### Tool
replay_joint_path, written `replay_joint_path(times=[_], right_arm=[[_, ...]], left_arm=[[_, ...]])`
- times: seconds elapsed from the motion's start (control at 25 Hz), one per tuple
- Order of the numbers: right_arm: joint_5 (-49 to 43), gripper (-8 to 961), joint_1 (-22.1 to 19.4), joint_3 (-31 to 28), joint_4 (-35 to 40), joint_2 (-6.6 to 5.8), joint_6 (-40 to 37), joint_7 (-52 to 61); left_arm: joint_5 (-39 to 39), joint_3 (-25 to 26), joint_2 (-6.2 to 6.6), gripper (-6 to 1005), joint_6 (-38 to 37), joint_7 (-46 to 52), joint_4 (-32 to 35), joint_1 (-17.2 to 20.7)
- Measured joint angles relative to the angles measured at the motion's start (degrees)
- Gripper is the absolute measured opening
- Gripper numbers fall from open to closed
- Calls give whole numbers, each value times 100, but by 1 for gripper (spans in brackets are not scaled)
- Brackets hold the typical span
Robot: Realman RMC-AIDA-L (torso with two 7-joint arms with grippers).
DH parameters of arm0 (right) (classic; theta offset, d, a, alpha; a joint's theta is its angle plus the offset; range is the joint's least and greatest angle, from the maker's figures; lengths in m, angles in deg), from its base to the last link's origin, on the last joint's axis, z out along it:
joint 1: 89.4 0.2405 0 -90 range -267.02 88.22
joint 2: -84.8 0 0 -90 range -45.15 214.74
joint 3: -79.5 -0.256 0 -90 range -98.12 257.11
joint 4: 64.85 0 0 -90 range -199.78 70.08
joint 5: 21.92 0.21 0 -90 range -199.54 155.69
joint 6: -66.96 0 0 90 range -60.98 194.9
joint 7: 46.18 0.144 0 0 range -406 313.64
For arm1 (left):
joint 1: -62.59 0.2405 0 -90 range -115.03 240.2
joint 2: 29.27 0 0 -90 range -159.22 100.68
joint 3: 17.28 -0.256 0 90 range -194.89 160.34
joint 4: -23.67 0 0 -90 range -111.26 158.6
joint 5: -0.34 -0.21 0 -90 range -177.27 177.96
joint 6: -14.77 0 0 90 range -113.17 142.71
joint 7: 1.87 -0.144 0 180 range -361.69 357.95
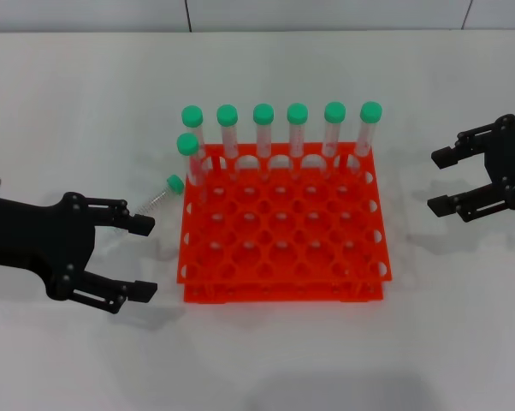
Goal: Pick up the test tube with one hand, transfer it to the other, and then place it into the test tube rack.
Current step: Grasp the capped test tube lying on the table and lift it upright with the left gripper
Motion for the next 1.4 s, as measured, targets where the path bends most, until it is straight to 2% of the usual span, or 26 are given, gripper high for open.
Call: replay_joint_path(times=[0.36,0.84,0.92,1.08,1.28,1.4], right_arm=[[-2,718,0,0,-34,42,39,-73],[-54,717,-78,61,-57,160,100,-157],[-59,717,-86,69,-61,166,140,-158],[-66,717,-115,163,-62,168,327,-158],[-80,717,-122,293,-54,167,502,-158],[-82,716,-98,296,-57,166,524,-151]], left_arm=[[22,9,11,855,15,-15,0,-16],[29,369,-3,832,20,132,30,-95],[38,453,15,828,19,444,88,-164],[-8,389,47,820,-36,1575,671,-231],[-284,-109,67,811,-128,3219,1746,-306],[-592,-417,126,805,-164,4072,2026,-482]])
